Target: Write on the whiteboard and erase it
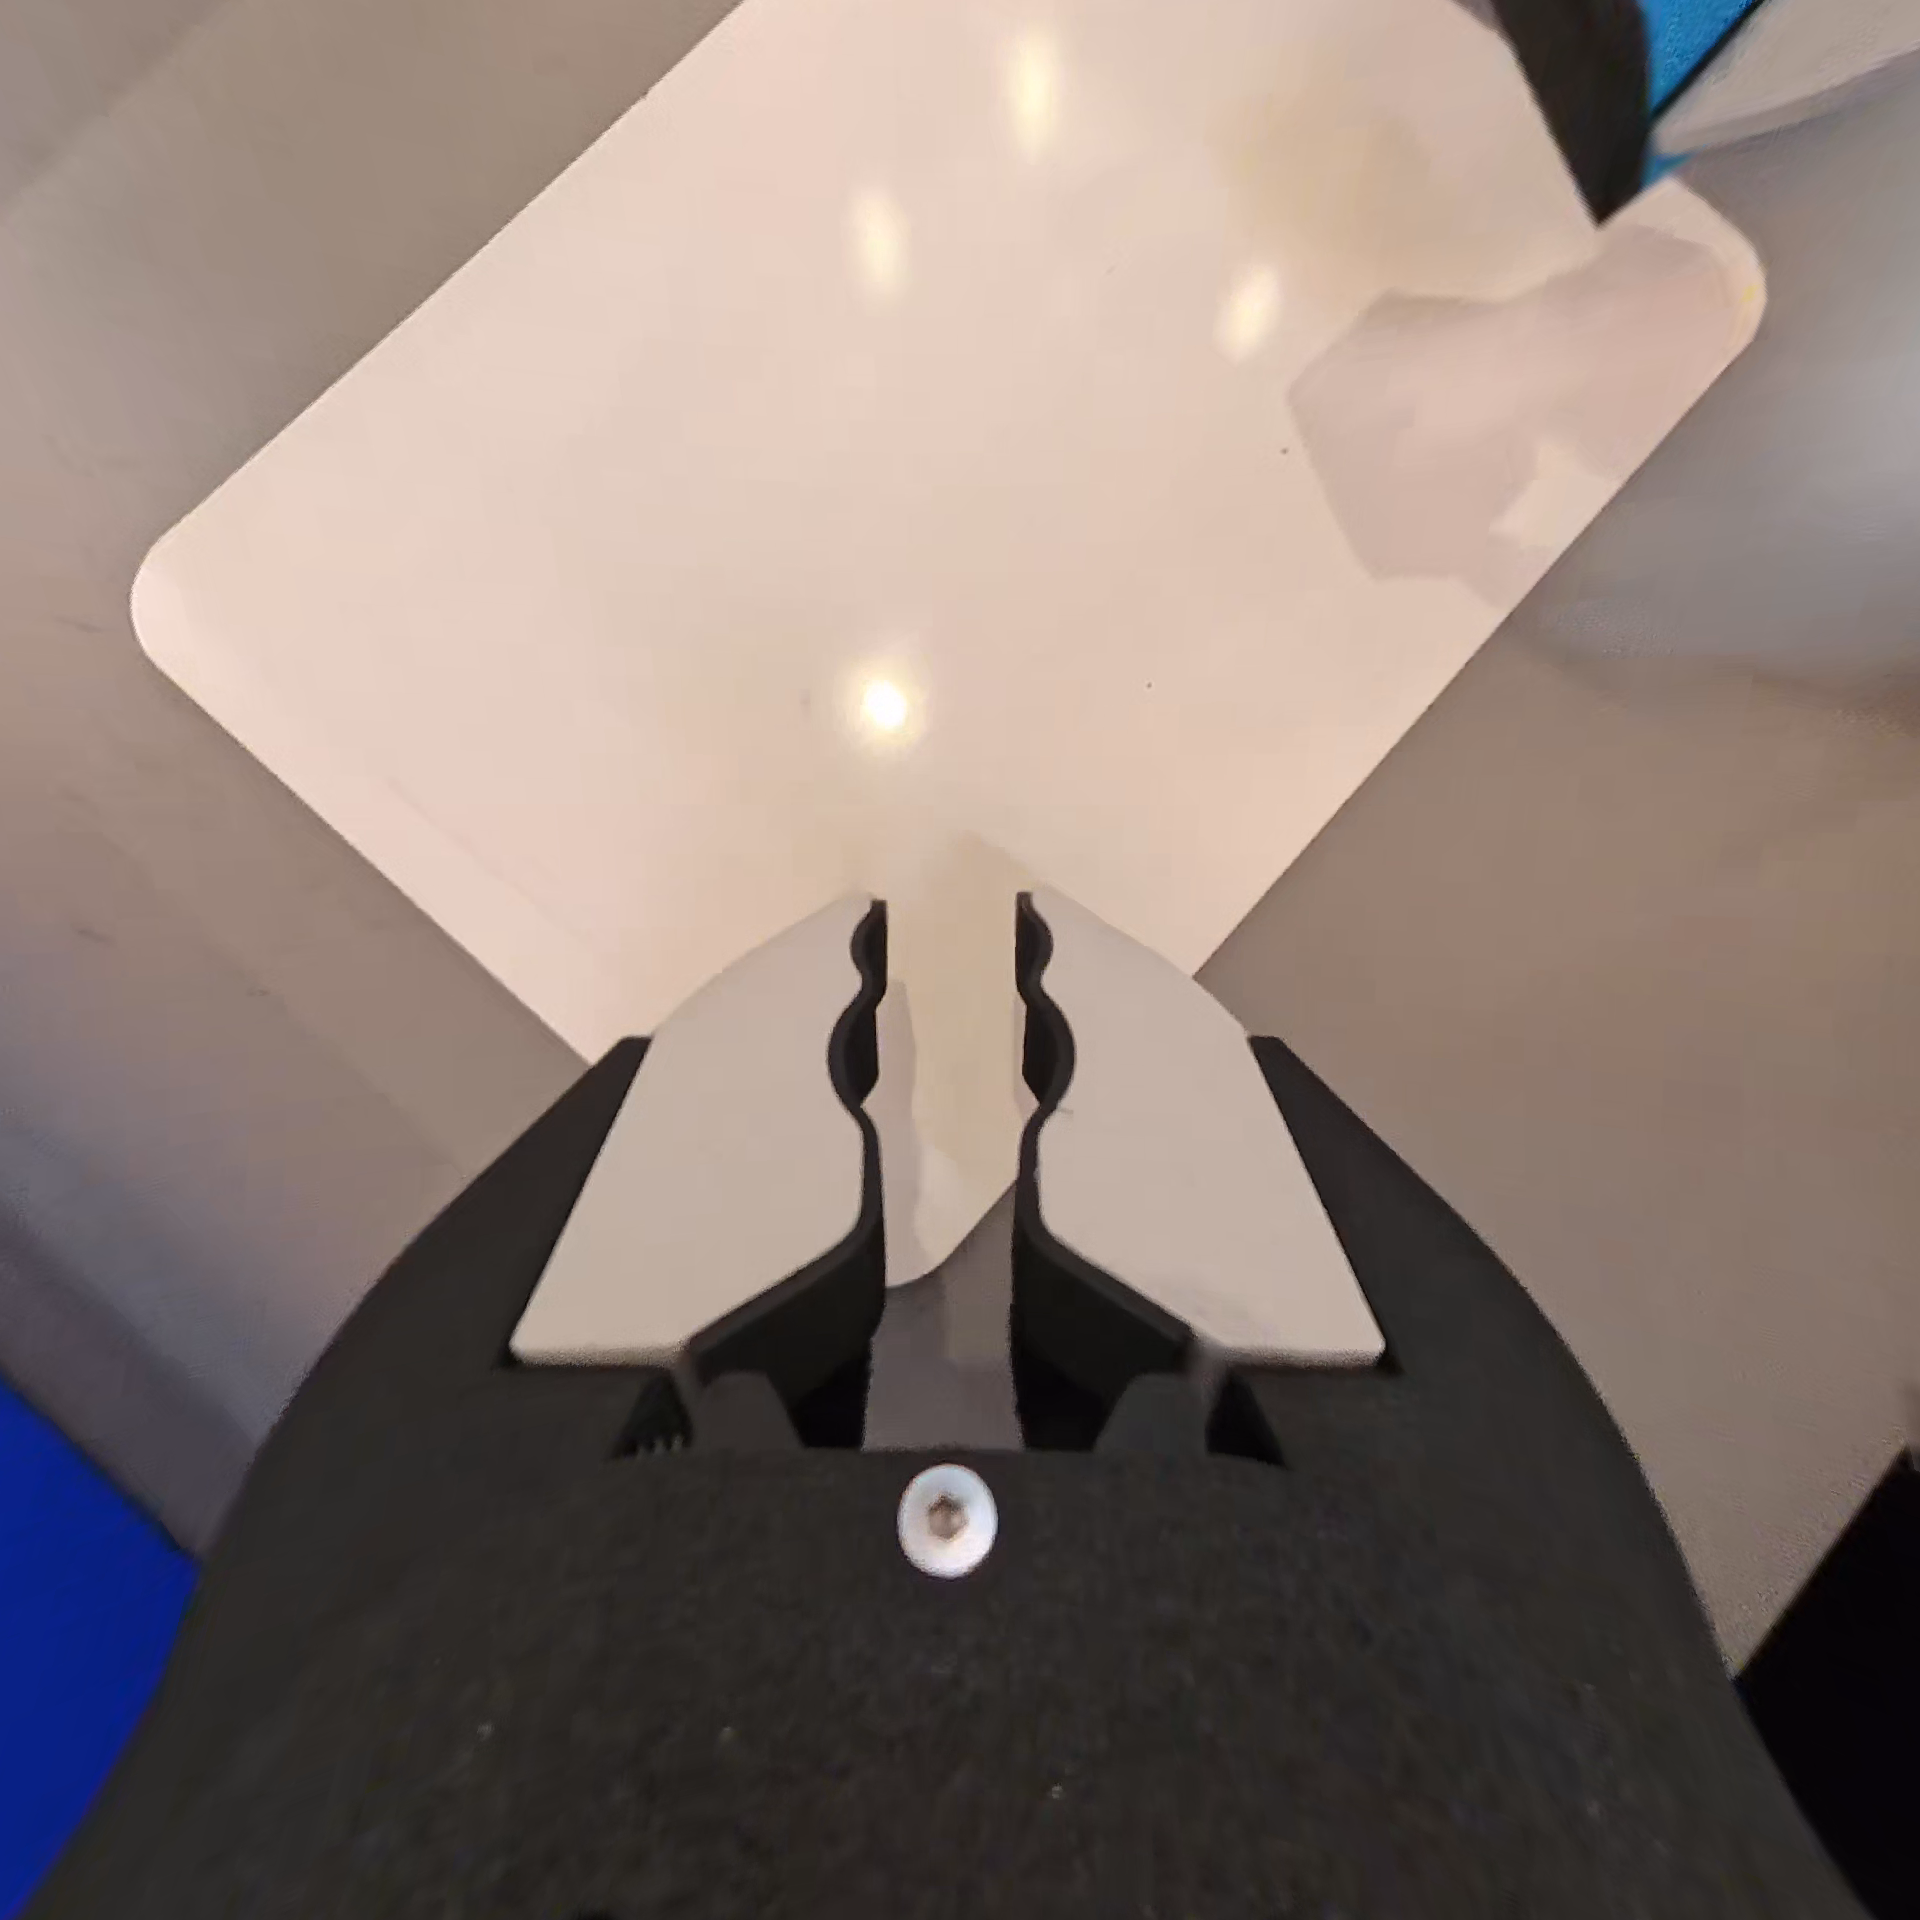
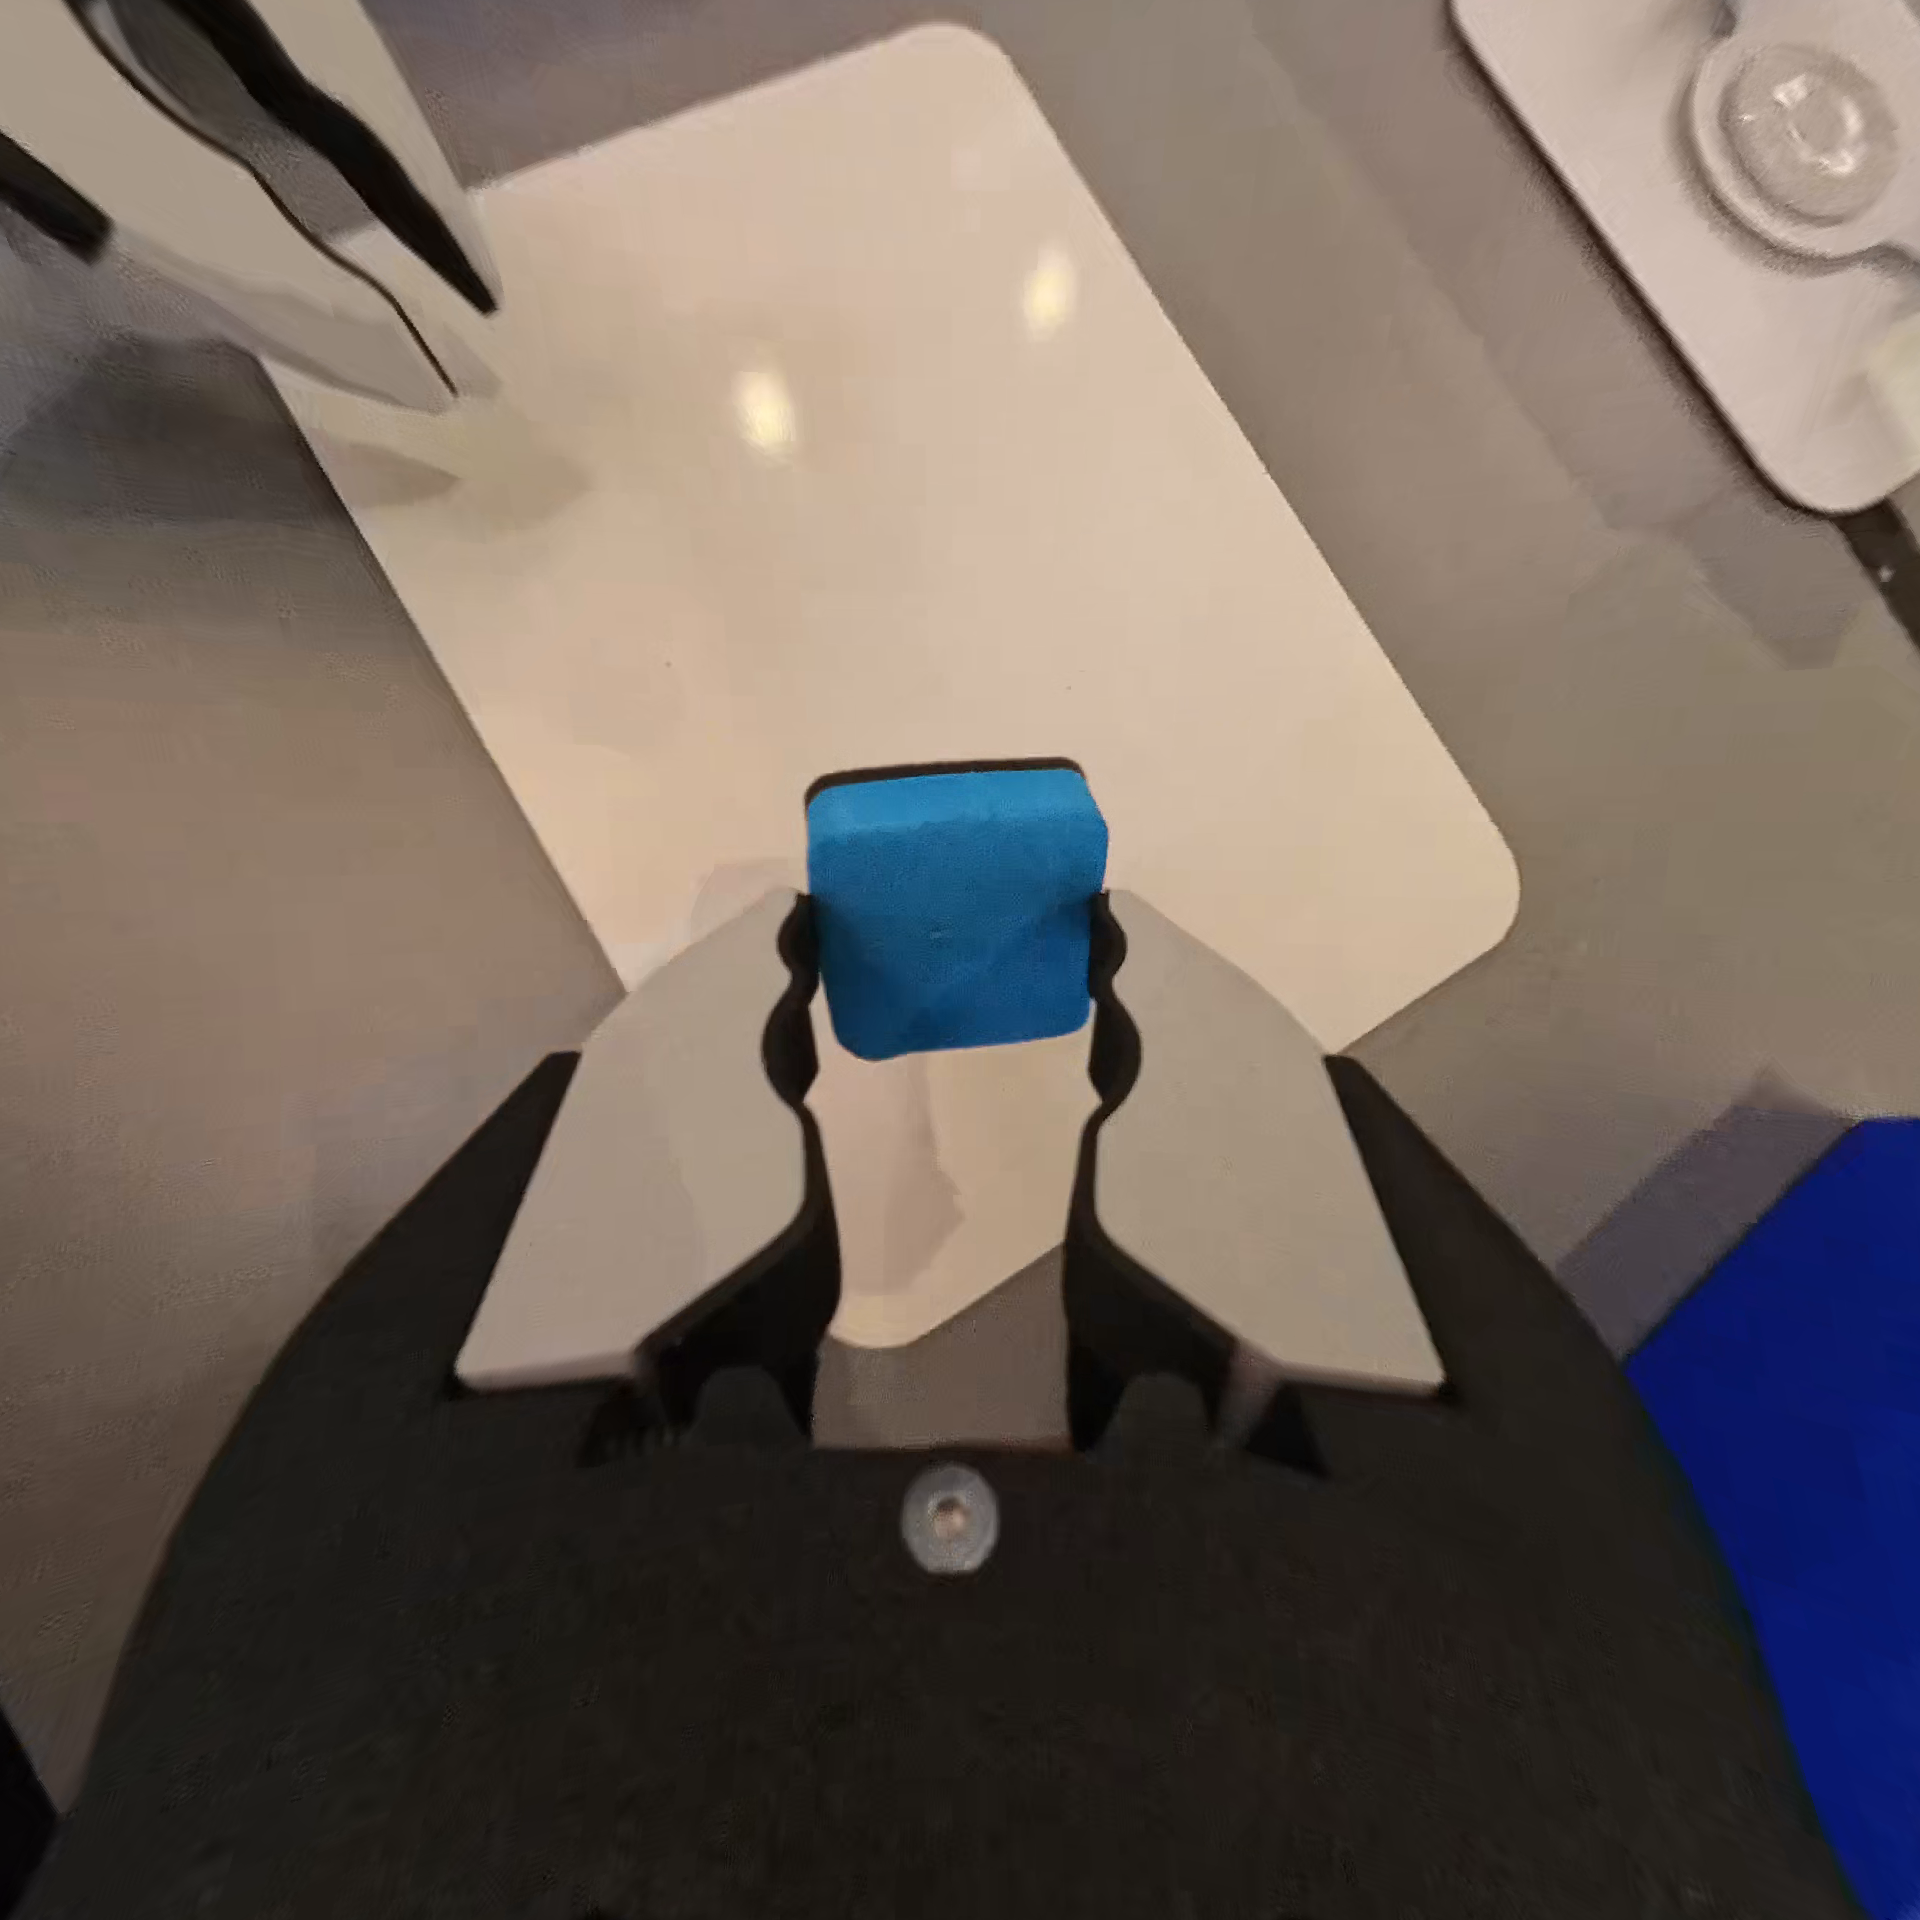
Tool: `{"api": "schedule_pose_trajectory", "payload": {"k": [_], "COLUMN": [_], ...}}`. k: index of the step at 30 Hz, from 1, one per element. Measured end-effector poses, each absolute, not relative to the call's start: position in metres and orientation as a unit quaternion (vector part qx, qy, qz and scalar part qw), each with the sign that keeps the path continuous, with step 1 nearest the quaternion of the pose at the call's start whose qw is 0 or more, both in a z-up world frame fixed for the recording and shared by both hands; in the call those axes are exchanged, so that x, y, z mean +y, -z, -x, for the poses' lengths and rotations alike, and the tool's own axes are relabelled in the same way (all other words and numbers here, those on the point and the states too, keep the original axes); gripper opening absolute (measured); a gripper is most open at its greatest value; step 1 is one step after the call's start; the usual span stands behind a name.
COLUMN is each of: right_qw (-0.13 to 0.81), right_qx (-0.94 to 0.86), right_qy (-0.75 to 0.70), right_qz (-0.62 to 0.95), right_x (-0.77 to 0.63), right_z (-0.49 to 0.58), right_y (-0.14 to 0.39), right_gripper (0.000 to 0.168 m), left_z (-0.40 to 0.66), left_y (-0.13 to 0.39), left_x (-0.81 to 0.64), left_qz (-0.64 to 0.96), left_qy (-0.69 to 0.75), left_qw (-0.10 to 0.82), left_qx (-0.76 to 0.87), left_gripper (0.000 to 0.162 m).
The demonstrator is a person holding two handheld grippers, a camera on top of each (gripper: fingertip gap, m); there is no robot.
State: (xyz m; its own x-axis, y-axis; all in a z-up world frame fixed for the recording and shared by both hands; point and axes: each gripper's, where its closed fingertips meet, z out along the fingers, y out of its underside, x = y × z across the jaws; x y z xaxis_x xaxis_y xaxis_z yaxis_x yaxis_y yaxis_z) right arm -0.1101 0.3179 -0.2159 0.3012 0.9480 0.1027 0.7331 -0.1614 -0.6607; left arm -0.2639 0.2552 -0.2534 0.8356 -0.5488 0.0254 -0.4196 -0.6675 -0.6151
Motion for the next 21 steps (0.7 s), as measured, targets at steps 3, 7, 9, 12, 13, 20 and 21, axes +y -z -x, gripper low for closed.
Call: {"api": "schedule_pose_trajectory", "payload": {"k": [3, 7, 9, 12, 13, 20, 21], "right_qw": [0.252, 0.179, 0.139, 0.114, 0.111, 0.319, 0.344], "right_qx": [-0.671, -0.781, -0.801, -0.802, -0.798, -0.609, -0.566], "right_qy": [-0.125, -0.046, -0.012, -0.021, -0.026, -0.22, -0.246], "right_qz": [0.686, 0.596, 0.581, 0.586, 0.592, 0.692, 0.708], "right_x": [0.326, 0.335, 0.342, 0.343, 0.343, 0.327, 0.322], "right_z": [0.145, 0.199, 0.209, 0.216, 0.214, 0.144, 0.125], "right_y": [0.229, 0.253, 0.269, 0.275, 0.272, 0.186, 0.189], "right_gripper": [0.05, 0.05, 0.05, 0.053, 0.066, 0.066, 0.066], "left_z": [0.272, 0.282, 0.284, 0.284, 0.285, 0.257, 0.25], "left_y": [0.258, 0.265, 0.268, 0.272, 0.273, 0.245, 0.243], "left_x": [0.251, 0.243, 0.242, 0.24, 0.24, 0.273, 0.283], "left_qz": [0.912, 0.914, 0.916, 0.917, 0.917, 0.887, 0.878], "left_qy": [0.104, 0.1, 0.114, 0.126, 0.124, 0.122, 0.102], "left_qw": [0.307, 0.31, 0.309, 0.305, 0.303, 0.3, 0.293], "left_qx": [0.252, 0.241, 0.229, 0.226, 0.228, 0.33, 0.365], "left_gripper": [0.023, 0.023, 0.023, 0.024, 0.025, 0.048, 0.055]}}
